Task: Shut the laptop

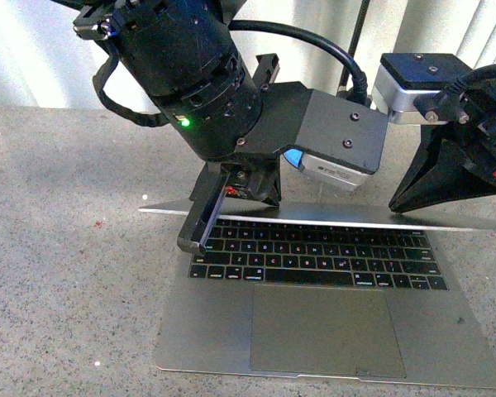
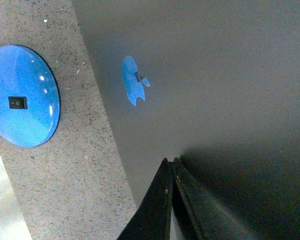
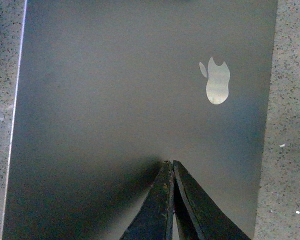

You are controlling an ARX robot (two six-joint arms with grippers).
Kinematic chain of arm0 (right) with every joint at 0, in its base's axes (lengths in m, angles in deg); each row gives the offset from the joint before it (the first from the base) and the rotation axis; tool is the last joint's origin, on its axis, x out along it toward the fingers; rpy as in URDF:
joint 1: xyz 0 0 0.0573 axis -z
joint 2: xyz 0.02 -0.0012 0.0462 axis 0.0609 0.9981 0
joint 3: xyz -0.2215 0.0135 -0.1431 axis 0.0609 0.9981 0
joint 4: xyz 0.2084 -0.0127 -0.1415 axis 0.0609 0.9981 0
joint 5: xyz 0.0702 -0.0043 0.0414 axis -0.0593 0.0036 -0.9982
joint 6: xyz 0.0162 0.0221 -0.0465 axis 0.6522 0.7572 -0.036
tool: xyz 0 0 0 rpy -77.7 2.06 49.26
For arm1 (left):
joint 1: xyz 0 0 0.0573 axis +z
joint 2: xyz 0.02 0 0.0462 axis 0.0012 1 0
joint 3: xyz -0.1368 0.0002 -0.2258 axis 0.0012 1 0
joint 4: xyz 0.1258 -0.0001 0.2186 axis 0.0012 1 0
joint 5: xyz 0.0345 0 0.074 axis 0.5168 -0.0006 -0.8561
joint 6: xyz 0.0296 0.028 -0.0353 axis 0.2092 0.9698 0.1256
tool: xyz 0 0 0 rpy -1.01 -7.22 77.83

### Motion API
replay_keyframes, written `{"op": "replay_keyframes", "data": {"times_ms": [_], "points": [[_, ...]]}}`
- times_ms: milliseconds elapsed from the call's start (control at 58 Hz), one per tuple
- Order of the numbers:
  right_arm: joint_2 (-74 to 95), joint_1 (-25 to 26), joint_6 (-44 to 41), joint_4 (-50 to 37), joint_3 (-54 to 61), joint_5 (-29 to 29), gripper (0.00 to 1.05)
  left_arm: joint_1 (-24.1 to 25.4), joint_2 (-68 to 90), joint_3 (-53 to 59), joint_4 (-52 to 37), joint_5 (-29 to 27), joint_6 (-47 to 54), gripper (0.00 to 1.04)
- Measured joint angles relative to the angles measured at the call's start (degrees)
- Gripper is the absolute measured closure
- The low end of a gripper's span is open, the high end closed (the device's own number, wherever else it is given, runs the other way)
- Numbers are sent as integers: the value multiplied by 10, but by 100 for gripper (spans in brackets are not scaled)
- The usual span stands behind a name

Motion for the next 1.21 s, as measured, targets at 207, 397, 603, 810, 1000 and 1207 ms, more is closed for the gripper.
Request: {"op": "replay_keyframes", "data": {"times_ms": [207, 397, 603, 810, 1000, 1207], "points": [[2, -3, 2, -14, 19, -3, 102, -2, 0, 16, -12, 3, -2, 101], [6, -7, 5, -27, 34, -8, 102, -5, 0, 28, -23, 6, -5, 101], [13, -10, 12, -49, 57, -15, 102, -8, 1, 49, -45, 12, -12, 101], [24, -13, 14, -72, 87, -18, 102, -12, 9, 82, -70, 18, -20, 101], [31, -15, 16, -84, 103, -19, 102, -16, 16, 105, -86, 20, -24, 101], [42, -16, 17, -98, 125, -15, 102, -22, 19, 130, -102, 26, -30, 101]]}}
